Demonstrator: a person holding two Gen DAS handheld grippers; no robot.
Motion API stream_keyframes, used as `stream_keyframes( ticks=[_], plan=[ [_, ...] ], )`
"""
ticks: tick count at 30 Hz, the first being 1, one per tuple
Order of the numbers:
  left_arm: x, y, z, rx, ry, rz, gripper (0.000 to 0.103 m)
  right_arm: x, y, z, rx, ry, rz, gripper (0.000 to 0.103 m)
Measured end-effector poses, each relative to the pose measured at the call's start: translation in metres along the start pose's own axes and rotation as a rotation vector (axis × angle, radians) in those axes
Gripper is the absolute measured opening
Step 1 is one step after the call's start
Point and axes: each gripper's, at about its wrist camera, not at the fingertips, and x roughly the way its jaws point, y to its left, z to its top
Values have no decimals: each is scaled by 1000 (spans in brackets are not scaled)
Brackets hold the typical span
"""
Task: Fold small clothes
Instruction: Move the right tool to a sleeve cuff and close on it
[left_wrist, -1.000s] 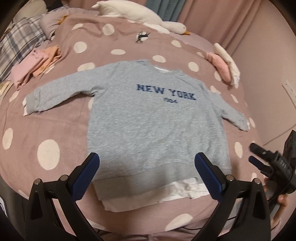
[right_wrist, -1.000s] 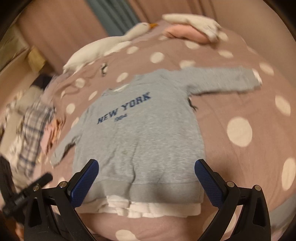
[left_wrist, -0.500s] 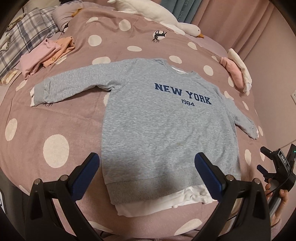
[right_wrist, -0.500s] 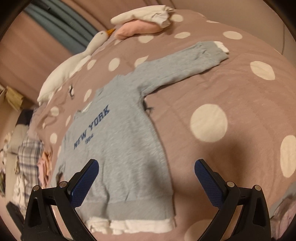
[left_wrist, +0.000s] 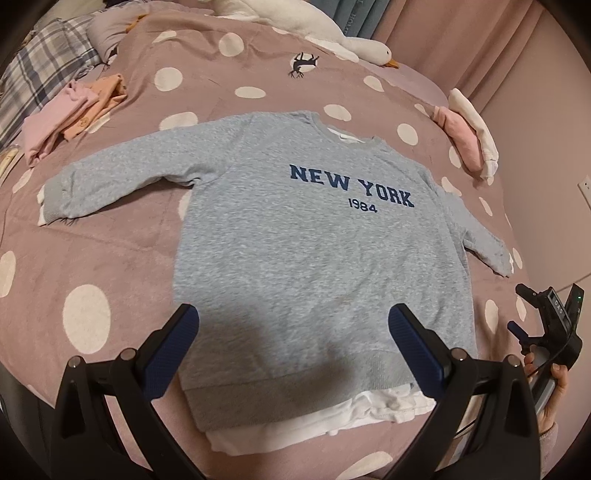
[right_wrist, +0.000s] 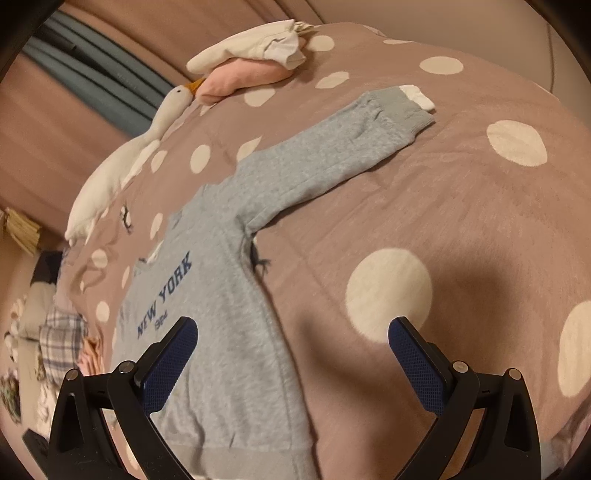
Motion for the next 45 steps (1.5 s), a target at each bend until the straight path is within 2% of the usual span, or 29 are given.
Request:
stream_keyframes(
  ticks=[10,19,21,25,36,39,41,42,44,45],
  plan=[
    [23,-31,18,59,20,-65,103,10,-21,34,28,-44,-39,102],
    [43,-43,23,76,64,-42,103,30,-46,66,81,-68,-45,102],
    [46,-42,24,73,72,-32,103,38,-54,74,119,-72,-24,102],
    [51,-39,27,67,82,-10,103,50,-72,87,248,-91,75,102],
    [57,-26,26,38,110,31,103,61,-95,126,421,-199,166,102],
    [56,-23,26,34,111,34,103,65,-97,132,427,-202,144,81],
    [54,-20,26,29,106,35,103,70,-99,137,433,-184,117,61],
    [52,-19,26,25,101,33,103,71,-99,138,435,-180,111,57],
    [50,-15,26,19,94,32,103,68,-97,141,432,-186,103,33],
    [49,-13,26,15,92,31,103,66,-93,143,424,-192,99,25]
  ],
)
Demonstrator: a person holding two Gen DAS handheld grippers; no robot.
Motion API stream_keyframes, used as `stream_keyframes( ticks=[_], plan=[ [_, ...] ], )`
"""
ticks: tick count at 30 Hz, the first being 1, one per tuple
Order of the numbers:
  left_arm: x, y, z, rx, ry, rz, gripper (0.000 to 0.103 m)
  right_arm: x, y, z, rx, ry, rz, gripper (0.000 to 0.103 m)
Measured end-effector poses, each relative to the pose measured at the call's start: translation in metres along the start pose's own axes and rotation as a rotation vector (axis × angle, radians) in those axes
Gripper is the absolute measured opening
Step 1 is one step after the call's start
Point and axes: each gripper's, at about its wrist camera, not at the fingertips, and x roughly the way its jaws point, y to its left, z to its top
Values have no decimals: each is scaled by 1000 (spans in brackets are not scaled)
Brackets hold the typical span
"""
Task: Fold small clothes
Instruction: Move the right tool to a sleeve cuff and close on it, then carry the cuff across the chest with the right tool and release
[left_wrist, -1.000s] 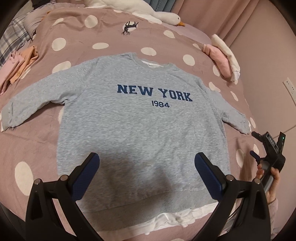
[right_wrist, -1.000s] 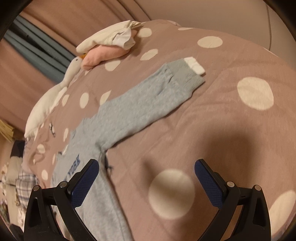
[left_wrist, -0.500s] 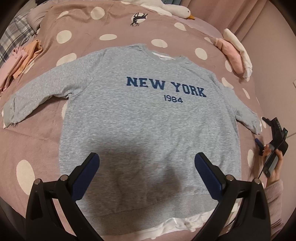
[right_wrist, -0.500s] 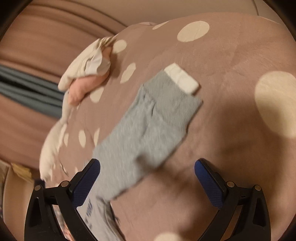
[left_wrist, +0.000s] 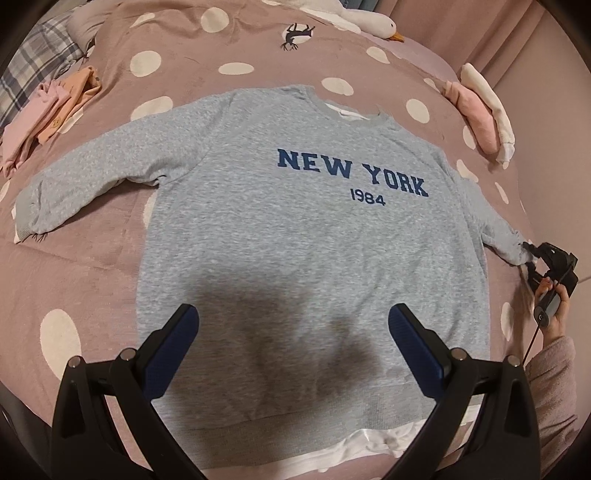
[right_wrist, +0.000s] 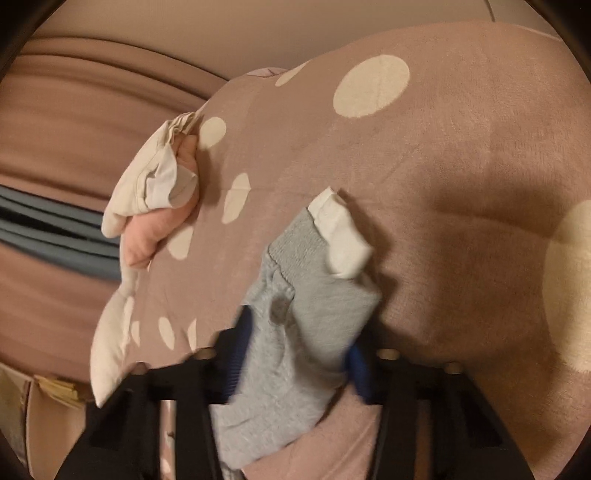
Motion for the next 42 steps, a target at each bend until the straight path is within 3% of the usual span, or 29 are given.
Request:
stream_keyframes(
  ticks=[1,5,11,16,21,28,31,33,34,37,40,42],
  plan=[
    [-1,3,-1,-6,-1,-2,103,-2,5,0,-14,-6,2,20],
    [-4,13,-4,-29,-1,-11,103,-16,47,-10,-167,-30,32,18],
    [-11,31,-9,-64,-10,-30,103,-31,144,-52,-482,-34,23,17],
    [-21,56,-14,-116,-32,-37,103,-26,226,-107,-697,2,90,17],
    [-25,81,-18,-166,-35,-35,103,6,284,-181,-983,18,39,17],
    [-27,110,-20,-240,-35,-16,103,60,293,-310,-1376,125,-42,17],
    [-26,114,-20,-246,-30,-10,103,81,279,-365,-1561,157,-100,17],
    [-26,116,-20,-246,-29,-5,103,102,265,-388,-1643,231,-163,19],
    [-26,117,-21,-248,-28,-5,103,110,259,-397,-1679,267,-185,27],
    [-24,119,-20,-254,-25,-2,103,116,244,-410,-1758,302,-221,34],
    [-21,121,-19,-256,-21,1,103,104,241,-401,-1753,329,-162,55],
    [-19,123,-18,-260,-20,2,103,91,245,-389,-1698,352,-96,55]
  ],
)
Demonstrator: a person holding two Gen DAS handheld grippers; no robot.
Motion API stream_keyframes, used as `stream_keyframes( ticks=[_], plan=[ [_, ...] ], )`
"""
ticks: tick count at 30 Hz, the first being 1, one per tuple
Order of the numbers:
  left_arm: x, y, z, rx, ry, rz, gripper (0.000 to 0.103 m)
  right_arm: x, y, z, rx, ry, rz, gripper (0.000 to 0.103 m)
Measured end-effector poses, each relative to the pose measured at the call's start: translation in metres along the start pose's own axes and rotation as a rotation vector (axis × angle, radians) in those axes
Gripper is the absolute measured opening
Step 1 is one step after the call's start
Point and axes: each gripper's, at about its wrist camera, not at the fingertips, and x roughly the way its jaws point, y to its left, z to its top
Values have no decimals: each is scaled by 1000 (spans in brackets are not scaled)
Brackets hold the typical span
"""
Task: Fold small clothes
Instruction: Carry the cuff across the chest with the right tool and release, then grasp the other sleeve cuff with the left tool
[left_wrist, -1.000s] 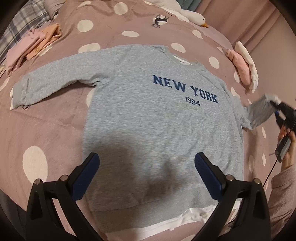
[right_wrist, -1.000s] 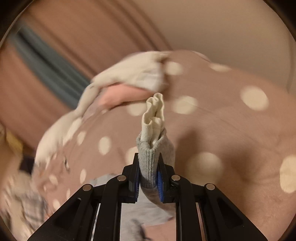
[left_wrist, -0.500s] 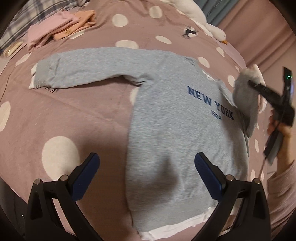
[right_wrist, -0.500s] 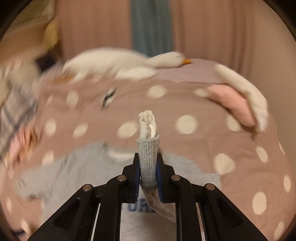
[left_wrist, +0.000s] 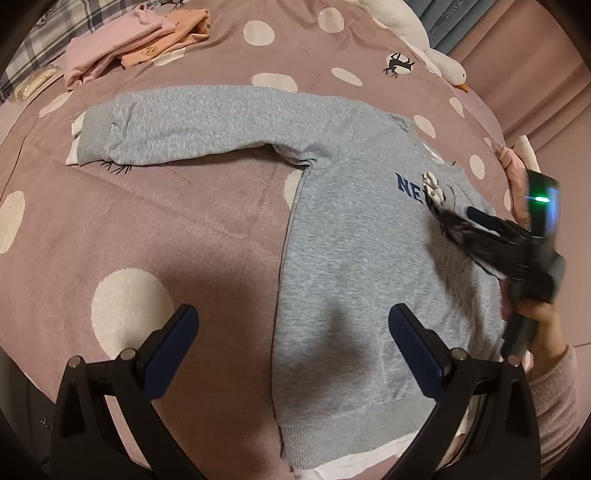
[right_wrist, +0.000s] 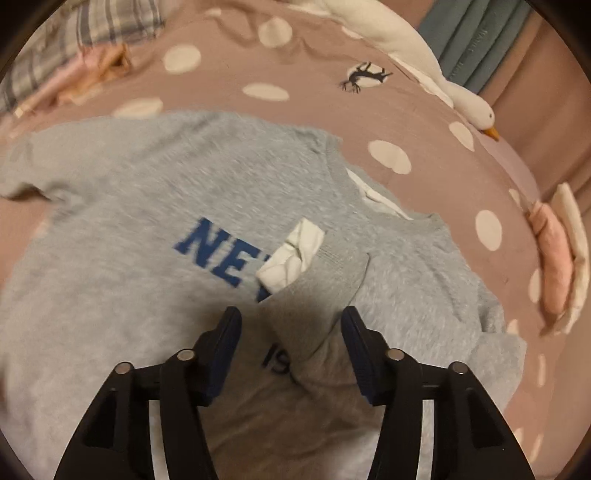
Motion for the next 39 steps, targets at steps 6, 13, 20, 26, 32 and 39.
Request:
stream_keyframes(
  ticks=[6,13,20,26,32,39],
  plan=[
    [-1,17,6,-39,-16,8,103,-34,-79,-15,362,-114,161,55],
    [-9,51,19,-151,-38,-15,103,-2,-163,-71,764,-24,60,54],
    [-20,93,35,-314,-91,-96,103,20,-177,-87,772,1,-48,43],
    [-11,117,57,-423,-124,-263,103,1,-165,-79,729,-30,-66,44],
    [9,124,64,-481,-112,-315,103,-42,-140,-105,684,-113,-32,51],
    [18,137,68,-545,-150,-353,103,-73,-114,-140,730,-155,46,52]
  ],
)
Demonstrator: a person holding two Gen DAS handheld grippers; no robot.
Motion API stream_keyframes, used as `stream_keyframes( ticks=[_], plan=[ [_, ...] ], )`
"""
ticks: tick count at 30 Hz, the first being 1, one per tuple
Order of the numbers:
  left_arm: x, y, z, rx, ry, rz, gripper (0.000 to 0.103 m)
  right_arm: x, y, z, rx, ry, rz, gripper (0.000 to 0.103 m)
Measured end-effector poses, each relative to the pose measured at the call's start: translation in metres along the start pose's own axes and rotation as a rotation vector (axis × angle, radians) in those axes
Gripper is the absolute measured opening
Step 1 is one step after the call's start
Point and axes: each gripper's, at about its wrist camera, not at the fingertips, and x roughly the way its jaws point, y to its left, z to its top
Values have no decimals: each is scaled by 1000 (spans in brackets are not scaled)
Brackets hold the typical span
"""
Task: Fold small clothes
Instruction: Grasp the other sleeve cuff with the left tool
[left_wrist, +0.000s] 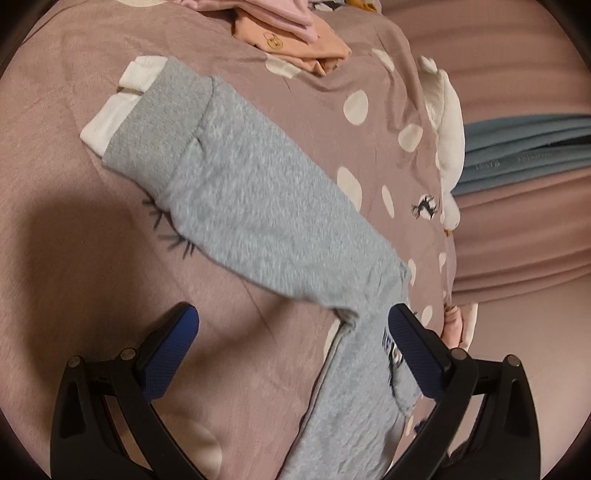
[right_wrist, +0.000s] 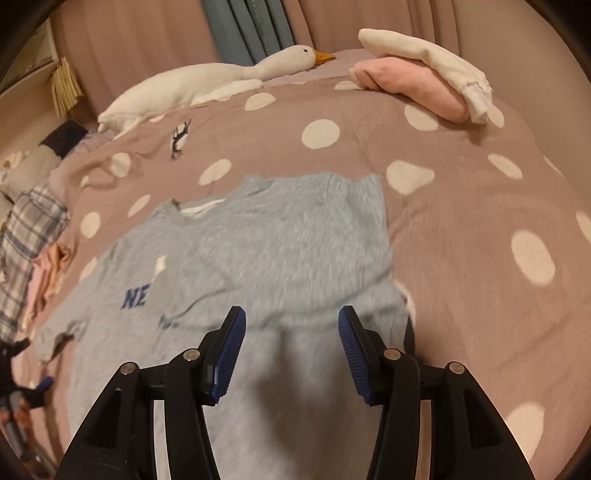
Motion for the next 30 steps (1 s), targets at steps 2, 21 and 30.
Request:
stream_keyframes(
  ticks=[2,21,30],
  plan=[
    [1,3,6,-18,-21,0,103,-7,2,-8,17,3,21,52],
    [4,21,54,-71,-107,-27,103,-4,89,-44,-54,81,228,53],
    [-1,29,58,-120,-101,-90,102,-9,105,-53,-109,90,240,53]
  ],
)
